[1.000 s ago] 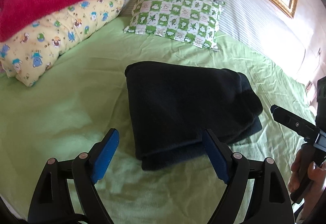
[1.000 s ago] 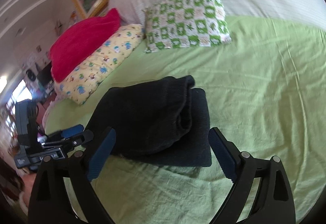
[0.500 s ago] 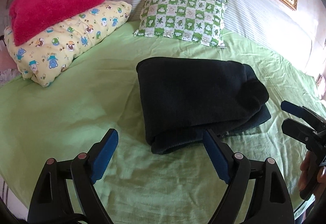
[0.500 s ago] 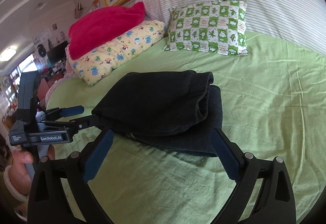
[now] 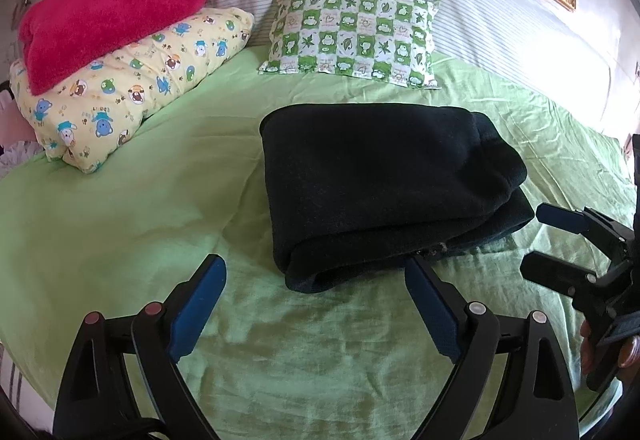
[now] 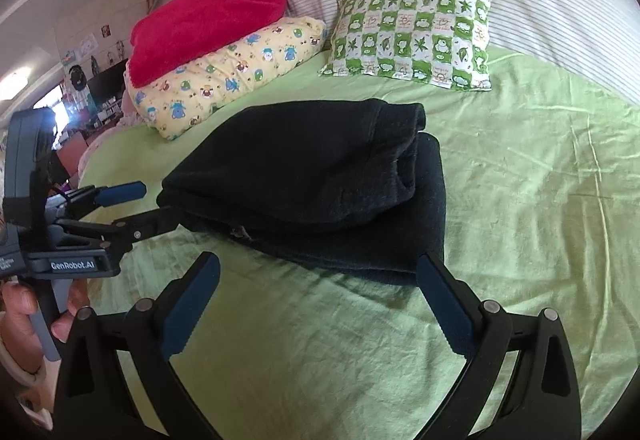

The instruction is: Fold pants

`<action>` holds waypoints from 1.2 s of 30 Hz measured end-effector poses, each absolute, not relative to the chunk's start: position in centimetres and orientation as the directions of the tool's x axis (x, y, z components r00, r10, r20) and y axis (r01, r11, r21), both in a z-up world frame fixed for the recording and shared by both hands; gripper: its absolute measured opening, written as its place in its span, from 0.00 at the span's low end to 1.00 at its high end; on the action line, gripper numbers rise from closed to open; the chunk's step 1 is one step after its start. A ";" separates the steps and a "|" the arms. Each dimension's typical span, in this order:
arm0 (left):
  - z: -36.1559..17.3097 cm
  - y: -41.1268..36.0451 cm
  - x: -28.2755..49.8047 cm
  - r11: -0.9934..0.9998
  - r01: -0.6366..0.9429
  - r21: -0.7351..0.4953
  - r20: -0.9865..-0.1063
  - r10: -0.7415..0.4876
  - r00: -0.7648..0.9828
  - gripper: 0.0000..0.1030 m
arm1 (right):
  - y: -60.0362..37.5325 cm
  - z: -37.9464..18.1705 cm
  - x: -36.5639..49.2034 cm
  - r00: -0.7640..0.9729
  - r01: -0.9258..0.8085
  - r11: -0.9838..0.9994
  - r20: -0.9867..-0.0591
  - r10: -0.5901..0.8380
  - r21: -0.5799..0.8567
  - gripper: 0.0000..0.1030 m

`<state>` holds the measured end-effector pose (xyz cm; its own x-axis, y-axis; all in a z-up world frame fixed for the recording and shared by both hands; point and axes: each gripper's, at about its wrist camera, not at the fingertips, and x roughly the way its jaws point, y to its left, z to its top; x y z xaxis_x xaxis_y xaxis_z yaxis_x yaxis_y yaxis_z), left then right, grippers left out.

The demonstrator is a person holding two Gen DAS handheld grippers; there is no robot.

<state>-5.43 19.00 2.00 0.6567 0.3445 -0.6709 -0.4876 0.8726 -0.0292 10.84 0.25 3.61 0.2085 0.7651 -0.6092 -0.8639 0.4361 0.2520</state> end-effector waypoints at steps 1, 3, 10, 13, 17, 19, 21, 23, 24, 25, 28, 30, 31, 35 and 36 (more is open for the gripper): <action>1.9 19.1 -5.4 0.872 -0.489 -0.031 -0.671 0.344 0.657 0.89 | 0.3 3.6 10.7 0.204 -0.870 0.427 -0.608 0.767 0.247 0.96; 1.7 19.1 -5.3 0.873 -0.488 -0.029 -0.674 0.343 0.654 0.89 | 0.5 3.6 10.3 0.202 -0.882 0.413 -0.609 0.767 0.228 0.96; 1.5 19.1 -5.0 0.881 -0.473 -0.019 -0.671 0.340 0.659 0.90 | 1.0 3.8 9.8 0.206 -0.899 0.395 -0.611 0.765 0.191 0.96; 1.5 19.0 -5.0 0.882 -0.471 -0.022 -0.670 0.337 0.662 0.91 | 1.1 4.0 9.6 0.214 -0.905 0.388 -0.602 0.769 0.174 0.96; 1.5 19.0 -5.0 0.883 -0.469 -0.025 -0.668 0.334 0.664 0.91 | 1.2 4.1 9.5 0.222 -0.909 0.384 -0.591 0.776 0.164 0.96; 1.5 19.0 -5.0 0.882 -0.470 -0.021 -0.667 0.338 0.664 0.91 | 1.3 4.0 9.5 0.219 -0.909 0.382 -0.590 0.777 0.166 0.96; 1.5 19.0 -5.0 0.883 -0.468 -0.020 -0.667 0.337 0.664 0.91 | 1.4 4.0 9.6 0.217 -0.910 0.380 -0.589 0.779 0.167 0.96; 1.4 19.2 -4.8 0.885 -0.466 -0.023 -0.669 0.333 0.665 0.91 | 1.4 3.9 9.6 0.215 -0.911 0.378 -0.590 0.778 0.166 0.96; 1.4 19.2 -4.8 0.886 -0.463 -0.028 -0.669 0.328 0.667 0.91 | 1.5 3.9 9.6 0.215 -0.912 0.377 -0.591 0.777 0.164 0.96; 1.4 19.3 -4.7 0.886 -0.462 -0.034 -0.668 0.323 0.670 0.92 | 1.6 3.9 9.6 0.213 -0.913 0.375 -0.593 0.777 0.163 0.96; 1.3 19.4 -4.5 0.886 -0.462 -0.031 -0.671 0.324 0.666 0.92 | 1.7 3.7 9.7 0.209 -0.913 0.373 -0.597 0.775 0.164 0.96; 1.3 19.4 -4.3 0.886 -0.462 -0.027 -0.673 0.326 0.664 0.92 | 1.7 3.6 9.8 0.206 -0.912 0.373 -0.597 0.775 0.171 0.96; 1.2 19.4 -4.2 0.887 -0.460 -0.026 -0.675 0.324 0.663 0.92 | 1.7 3.6 9.9 0.205 -0.911 0.374 -0.596 0.776 0.174 0.96; 1.1 19.3 -4.1 0.888 -0.458 -0.026 -0.677 0.322 0.662 0.92 | 1.7 3.5 10.1 0.202 -0.909 0.375 -0.593 0.780 0.184 0.96; 1.1 19.3 -4.0 0.889 -0.458 -0.024 -0.677 0.323 0.662 0.92 | 1.7 3.5 10.1 0.203 -0.908 0.376 -0.591 0.781 0.184 0.96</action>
